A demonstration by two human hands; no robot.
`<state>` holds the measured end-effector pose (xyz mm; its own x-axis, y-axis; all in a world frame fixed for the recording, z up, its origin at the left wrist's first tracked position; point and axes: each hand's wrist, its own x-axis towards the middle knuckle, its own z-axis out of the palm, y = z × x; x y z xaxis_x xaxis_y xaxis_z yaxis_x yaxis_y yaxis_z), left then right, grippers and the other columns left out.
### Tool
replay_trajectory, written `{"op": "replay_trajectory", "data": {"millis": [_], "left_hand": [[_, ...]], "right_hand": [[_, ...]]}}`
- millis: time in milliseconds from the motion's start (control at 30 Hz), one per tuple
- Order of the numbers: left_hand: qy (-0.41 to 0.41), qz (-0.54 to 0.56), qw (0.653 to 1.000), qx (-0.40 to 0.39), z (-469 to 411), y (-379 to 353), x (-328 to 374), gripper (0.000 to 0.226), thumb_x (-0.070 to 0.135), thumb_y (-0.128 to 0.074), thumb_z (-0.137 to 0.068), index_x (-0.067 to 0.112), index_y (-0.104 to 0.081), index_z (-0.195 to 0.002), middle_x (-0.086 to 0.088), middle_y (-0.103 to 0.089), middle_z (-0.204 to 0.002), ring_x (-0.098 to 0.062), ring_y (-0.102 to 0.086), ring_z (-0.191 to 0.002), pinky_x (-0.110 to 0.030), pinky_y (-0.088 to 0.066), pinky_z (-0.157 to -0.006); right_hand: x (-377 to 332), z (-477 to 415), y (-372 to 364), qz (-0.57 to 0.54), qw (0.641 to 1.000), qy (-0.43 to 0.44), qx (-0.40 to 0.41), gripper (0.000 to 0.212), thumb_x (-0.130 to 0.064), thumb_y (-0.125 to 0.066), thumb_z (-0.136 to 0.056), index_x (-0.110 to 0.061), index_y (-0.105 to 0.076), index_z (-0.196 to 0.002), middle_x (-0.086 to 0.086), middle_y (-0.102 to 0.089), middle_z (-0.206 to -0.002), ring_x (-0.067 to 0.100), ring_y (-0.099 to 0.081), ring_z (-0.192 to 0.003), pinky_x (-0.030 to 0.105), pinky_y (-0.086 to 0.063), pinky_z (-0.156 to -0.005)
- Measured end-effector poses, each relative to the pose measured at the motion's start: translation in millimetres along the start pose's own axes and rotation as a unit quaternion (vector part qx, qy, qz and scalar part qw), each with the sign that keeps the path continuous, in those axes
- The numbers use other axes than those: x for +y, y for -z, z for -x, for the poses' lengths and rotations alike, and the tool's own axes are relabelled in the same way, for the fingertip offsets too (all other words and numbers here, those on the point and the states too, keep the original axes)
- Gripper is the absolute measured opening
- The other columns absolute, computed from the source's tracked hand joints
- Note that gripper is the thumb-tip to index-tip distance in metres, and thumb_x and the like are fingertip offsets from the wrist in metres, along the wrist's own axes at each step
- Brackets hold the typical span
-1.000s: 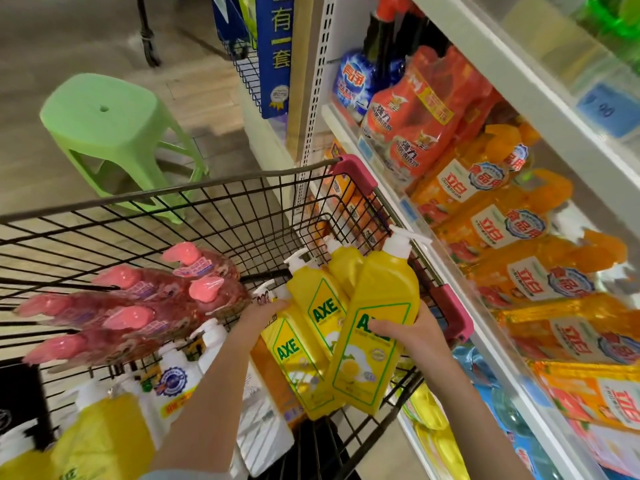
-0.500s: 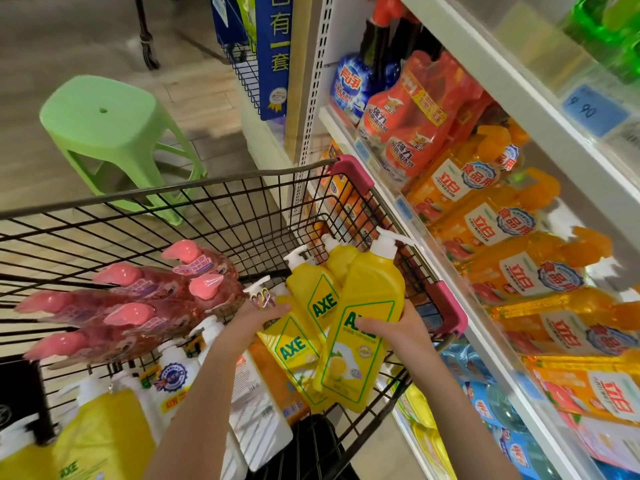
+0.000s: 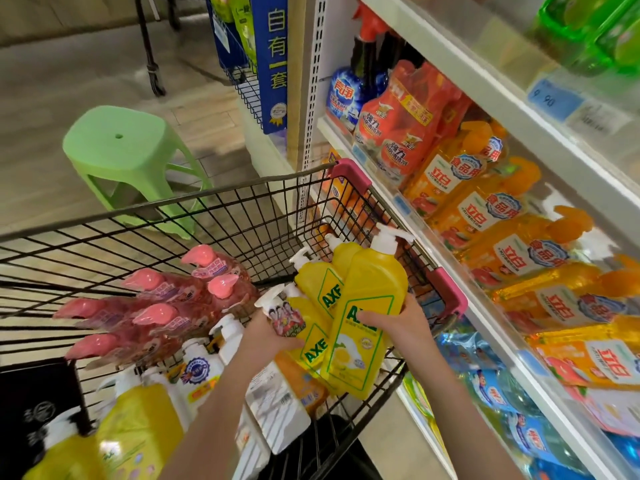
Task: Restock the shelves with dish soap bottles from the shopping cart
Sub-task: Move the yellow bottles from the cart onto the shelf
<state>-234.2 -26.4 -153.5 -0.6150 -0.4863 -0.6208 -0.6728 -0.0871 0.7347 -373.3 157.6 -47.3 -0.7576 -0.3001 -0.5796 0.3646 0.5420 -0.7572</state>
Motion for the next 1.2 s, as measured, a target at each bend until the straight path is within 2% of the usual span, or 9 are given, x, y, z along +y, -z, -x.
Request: {"op": "replay_trajectory", "data": {"millis": [267,333,433,567,633,733,833,1000,1200], "left_hand": [[-0.029,-0.052,0.995,0.082,45,-10,19,0.063,0.026,-0.09,-0.055,0.012,-0.05,-0.102,-0.002,-0.06,-0.101,-0.02,-0.06,-0.091,-0.033,-0.05,-0.068],[-0.08,-0.112,0.986,0.098,58,-8,37,0.062,0.028,-0.088,-0.059,0.016,-0.044,-0.102,0.002,-0.05,-0.104,-0.02,-0.051,-0.096,-0.034,-0.044,-0.074],[-0.159,-0.205,0.957,0.126,75,1,55,0.079,0.04,-0.087,-0.058,0.01,-0.048,-0.121,-0.004,-0.049,-0.112,-0.026,-0.048,-0.107,-0.041,-0.044,-0.089],[-0.143,-0.177,0.96,0.161,91,21,63,0.076,0.037,-0.089,-0.057,0.01,-0.048,-0.116,-0.003,-0.049,-0.105,-0.028,-0.052,-0.1,-0.041,-0.047,-0.081],[-0.177,-0.198,0.951,0.159,100,23,66,0.072,0.038,-0.088,-0.057,0.009,-0.05,-0.11,-0.005,-0.051,-0.102,-0.027,-0.052,-0.094,-0.04,-0.046,-0.076],[-0.24,-0.218,0.933,0.158,113,21,75,0.086,0.045,-0.087,-0.056,0.01,-0.05,-0.125,-0.006,-0.055,-0.112,-0.025,-0.051,-0.105,-0.044,-0.046,-0.089],[-0.243,-0.212,0.933,0.161,132,23,91,0.09,0.045,-0.088,-0.055,0.015,-0.048,-0.13,-0.004,-0.053,-0.116,-0.024,-0.05,-0.108,-0.043,-0.045,-0.092],[-0.257,-0.182,0.931,0.186,171,27,118,0.096,0.032,-0.088,-0.06,0.014,-0.039,-0.14,-0.005,-0.047,-0.133,-0.024,-0.045,-0.121,-0.038,-0.039,-0.101],[-0.337,-0.168,0.906,0.193,228,12,152,0.091,0.032,-0.089,-0.055,0.031,-0.044,-0.134,0.002,-0.053,-0.129,-0.022,-0.05,-0.117,-0.045,-0.042,-0.1]], "right_hand": [[-2,38,12,-0.066,0.995,0.048,0.062,0.069,-0.02,-0.087,-0.063,-0.019,-0.045,-0.118,-0.005,-0.061,-0.105,0.005,-0.06,-0.087,0.022,-0.047,-0.063],[1,49,15,-0.078,0.992,0.068,0.078,0.072,-0.021,-0.088,-0.062,-0.022,-0.045,-0.119,-0.008,-0.061,-0.107,0.003,-0.06,-0.089,0.023,-0.048,-0.067],[10,64,18,-0.091,0.986,0.093,0.102,0.076,-0.025,-0.09,-0.058,-0.023,-0.047,-0.121,-0.007,-0.064,-0.11,0.011,-0.064,-0.095,0.035,-0.054,-0.081],[15,83,14,-0.119,0.976,0.12,0.137,0.076,-0.022,-0.089,-0.059,-0.023,-0.046,-0.122,-0.007,-0.063,-0.112,0.013,-0.063,-0.099,0.038,-0.054,-0.085],[15,92,12,-0.139,0.971,0.121,0.155,0.078,-0.021,-0.089,-0.059,-0.018,-0.046,-0.124,-0.005,-0.062,-0.113,0.015,-0.063,-0.101,0.04,-0.053,-0.085],[18,105,11,-0.159,0.964,0.127,0.171,0.08,-0.023,-0.09,-0.057,-0.018,-0.046,-0.125,-0.003,-0.062,-0.114,0.017,-0.062,-0.102,0.045,-0.053,-0.087],[16,121,13,-0.168,0.959,0.14,0.181,0.079,-0.024,-0.09,-0.057,-0.019,-0.048,-0.124,-0.004,-0.063,-0.114,0.018,-0.063,-0.101,0.047,-0.053,-0.087],[13,151,34,-0.137,0.96,0.148,0.194,0.08,-0.024,-0.09,-0.056,-0.018,-0.047,-0.123,-0.002,-0.061,-0.112,0.019,-0.062,-0.1,0.042,-0.053,-0.085],[49,188,70,-0.11,0.955,0.137,0.237,0.078,-0.025,-0.09,-0.057,-0.024,-0.044,-0.12,-0.003,-0.057,-0.113,0.019,-0.058,-0.1,0.036,-0.049,-0.08]]}}
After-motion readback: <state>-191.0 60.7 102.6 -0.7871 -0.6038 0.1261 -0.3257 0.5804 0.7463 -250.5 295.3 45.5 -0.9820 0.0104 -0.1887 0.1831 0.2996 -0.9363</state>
